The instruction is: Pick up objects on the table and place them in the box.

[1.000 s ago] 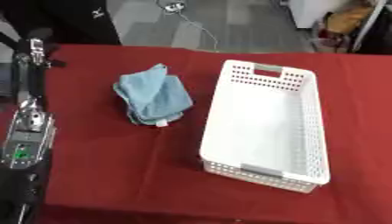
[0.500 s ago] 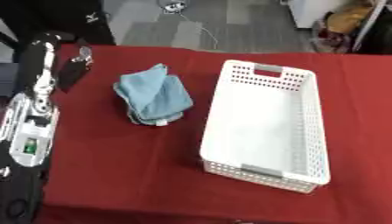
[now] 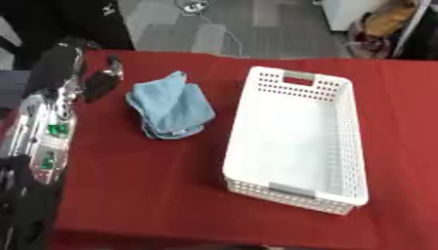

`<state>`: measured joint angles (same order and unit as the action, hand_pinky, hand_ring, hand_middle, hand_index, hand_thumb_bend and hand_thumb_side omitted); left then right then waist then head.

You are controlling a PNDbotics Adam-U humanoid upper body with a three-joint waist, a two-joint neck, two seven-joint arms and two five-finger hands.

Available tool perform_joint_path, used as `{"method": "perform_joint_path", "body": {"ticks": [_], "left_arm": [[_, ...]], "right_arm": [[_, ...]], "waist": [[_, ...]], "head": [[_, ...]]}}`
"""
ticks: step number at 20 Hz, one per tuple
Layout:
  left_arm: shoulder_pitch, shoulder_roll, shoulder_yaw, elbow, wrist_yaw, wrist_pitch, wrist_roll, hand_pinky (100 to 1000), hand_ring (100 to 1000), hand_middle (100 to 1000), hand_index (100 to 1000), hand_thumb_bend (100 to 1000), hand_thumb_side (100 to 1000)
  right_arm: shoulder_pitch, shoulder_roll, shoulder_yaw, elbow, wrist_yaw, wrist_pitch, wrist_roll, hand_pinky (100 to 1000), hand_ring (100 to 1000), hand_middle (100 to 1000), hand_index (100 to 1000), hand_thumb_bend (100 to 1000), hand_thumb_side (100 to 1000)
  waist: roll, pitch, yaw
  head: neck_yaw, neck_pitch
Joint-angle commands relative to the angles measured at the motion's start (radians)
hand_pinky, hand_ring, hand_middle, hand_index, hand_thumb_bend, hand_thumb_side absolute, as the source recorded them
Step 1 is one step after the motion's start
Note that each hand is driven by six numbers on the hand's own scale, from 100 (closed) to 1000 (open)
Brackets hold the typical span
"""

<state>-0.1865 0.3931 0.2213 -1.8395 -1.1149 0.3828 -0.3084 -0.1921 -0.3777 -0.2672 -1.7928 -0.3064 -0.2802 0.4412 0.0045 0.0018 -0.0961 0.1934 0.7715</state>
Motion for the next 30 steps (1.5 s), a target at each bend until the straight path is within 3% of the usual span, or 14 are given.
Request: {"method": "perform_joint_path", "body": {"ticks": [1,6,10,15,20,25,30], "left_arm": [[-0.014,0.017,-0.004,-0.025,-0.017,-0.002,-0.015,630,746,821,834,100,682],[-0.041,0.037,-0.032,-0.017,-0.031,-0.016,-0.041,638,755,830,854,100,648],[-0.1,0.113,-0.108,0.009,-0.003,-0.074,-0.095,664,769,829,879,100,615],[-0.195,0.265,-0.261,0.089,0.134,-0.187,-0.199,697,787,839,913,187,669],[-0.271,0.376,-0.368,0.194,0.327,-0.244,-0.255,705,798,863,934,192,784],[-0.317,0.381,-0.402,0.323,0.408,-0.246,-0.258,695,795,870,937,165,856],[-0.365,0.346,-0.431,0.446,0.412,-0.247,-0.269,703,810,878,944,179,933]], "right_arm": [[-0.013,-0.021,-0.002,-0.014,-0.004,0.002,0.002,806,943,879,1000,100,940],[-0.01,-0.019,-0.005,-0.012,0.002,0.002,0.001,806,944,879,1000,100,940],[-0.01,-0.02,-0.001,-0.011,0.002,0.004,0.004,806,944,879,1000,100,940],[-0.015,-0.022,0.004,-0.01,-0.002,0.008,0.009,807,944,879,1000,100,941],[-0.019,-0.024,0.008,-0.008,-0.005,0.012,0.015,807,945,880,1000,100,942],[-0.02,-0.024,0.008,-0.008,-0.006,0.013,0.018,808,945,880,1000,100,942],[-0.019,-0.024,0.01,-0.008,-0.006,0.012,0.02,808,945,880,1000,100,942]], "waist": [[0.0,-0.007,-0.006],[-0.001,-0.006,-0.03],[0.003,-0.011,-0.044],[0.009,-0.017,-0.059],[0.014,-0.019,-0.069],[0.014,-0.019,-0.073],[0.012,-0.019,-0.074]], "head": [[0.01,-0.002],[0.0,-0.002],[0.005,-0.002],[0.012,-0.002],[0.018,-0.002],[0.018,-0.002],[0.022,-0.002]]}}
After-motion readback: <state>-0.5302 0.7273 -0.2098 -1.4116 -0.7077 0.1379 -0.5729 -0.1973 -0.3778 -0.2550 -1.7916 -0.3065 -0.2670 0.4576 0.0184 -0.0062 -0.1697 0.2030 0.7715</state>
